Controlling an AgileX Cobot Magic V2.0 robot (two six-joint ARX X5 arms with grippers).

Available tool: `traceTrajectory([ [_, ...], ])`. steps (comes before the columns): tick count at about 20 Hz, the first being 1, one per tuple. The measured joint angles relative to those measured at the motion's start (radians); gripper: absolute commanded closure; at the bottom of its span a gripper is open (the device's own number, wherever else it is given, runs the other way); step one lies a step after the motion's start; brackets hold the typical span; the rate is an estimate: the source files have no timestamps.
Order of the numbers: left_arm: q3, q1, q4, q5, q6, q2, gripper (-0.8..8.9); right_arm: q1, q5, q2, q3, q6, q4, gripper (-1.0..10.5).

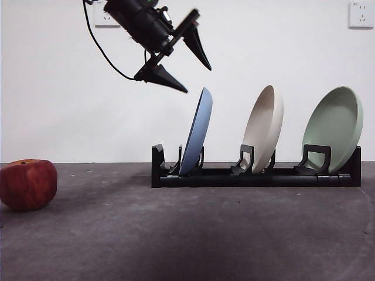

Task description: Take the blue plate from the plate rack,put the plate on the table,take the apple from the table,put the apple in the plate

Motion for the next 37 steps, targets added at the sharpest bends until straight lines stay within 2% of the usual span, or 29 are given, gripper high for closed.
traceTrajectory([
  [2,0.000,-0.021,0.001,-0.082,0.021,0.000,3.99,0.000,0.000,0.000,0.000,0.013,0.000,9.5],
  [3,0.000,-0.028,0.008,-0.092,0.024,0.001,4.00,0.000,0.000,0.000,0.000,0.016,0.000,9.5],
  [10,0.000,-0.045,0.018,-0.098,0.034,0.057,4.12,0.000,0.000,0.000,0.000,0.019,0.002,9.5],
  [13,0.000,-0.048,0.031,-0.100,0.035,0.058,4.75,0.000,0.000,0.000,0.000,0.019,0.002,9.5],
  [17,0.000,-0.050,0.032,-0.110,0.038,0.059,4.79,0.000,0.000,0.000,0.000,0.019,0.005,9.5],
  [20,0.000,-0.051,0.036,-0.125,0.040,0.059,6.09,0.000,0.000,0.000,0.000,0.019,0.005,9.5],
  [23,0.000,-0.056,0.044,-0.125,0.040,0.059,6.15,0.000,0.000,0.000,0.000,0.019,0.005,9.5],
  [25,0.000,-0.062,0.047,-0.125,0.040,0.059,7.02,0.000,0.000,0.000,0.000,0.019,0.007,9.5],
  [28,0.000,-0.065,0.047,-0.125,0.040,0.059,7.03,0.000,0.000,0.000,0.000,0.019,0.008,9.5],
  [31,0.000,-0.065,0.051,-0.118,0.040,0.059,8.23,0.000,0.000,0.000,0.000,0.019,0.009,9.5],
  [37,0.001,-0.067,0.056,-0.122,0.029,0.059,8.22,0.000,0.000,0.000,0.000,0.019,0.013,9.5],
])
